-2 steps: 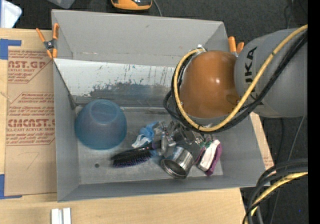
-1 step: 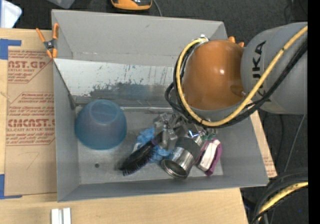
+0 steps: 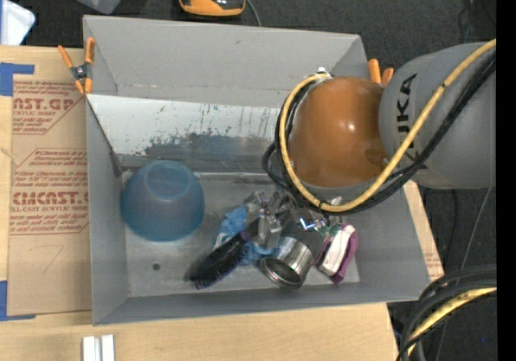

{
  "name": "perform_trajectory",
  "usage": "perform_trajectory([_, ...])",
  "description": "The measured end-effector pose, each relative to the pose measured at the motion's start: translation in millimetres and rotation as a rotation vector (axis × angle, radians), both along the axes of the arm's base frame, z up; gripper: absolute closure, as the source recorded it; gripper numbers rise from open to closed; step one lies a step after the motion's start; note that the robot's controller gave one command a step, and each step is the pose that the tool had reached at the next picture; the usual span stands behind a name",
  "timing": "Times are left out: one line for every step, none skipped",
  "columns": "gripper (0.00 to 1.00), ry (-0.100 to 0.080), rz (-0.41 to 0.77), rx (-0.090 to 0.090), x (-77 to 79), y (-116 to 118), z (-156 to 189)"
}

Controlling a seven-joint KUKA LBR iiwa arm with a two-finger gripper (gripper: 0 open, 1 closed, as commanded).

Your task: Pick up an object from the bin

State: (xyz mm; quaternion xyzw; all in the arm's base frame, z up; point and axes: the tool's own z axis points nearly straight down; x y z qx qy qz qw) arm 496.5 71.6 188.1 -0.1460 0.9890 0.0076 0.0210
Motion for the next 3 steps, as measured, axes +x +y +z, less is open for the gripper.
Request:
perform_trajectory([1.00,-0.008,0.407,-0.015,18.5,-6,70])
perform_trajectory([1.00,0.006,0.074,-0.003,4.5,1,-2])
perform_trajectory([1.00,-0.005,0.231,-0.010,23.0,6,7])
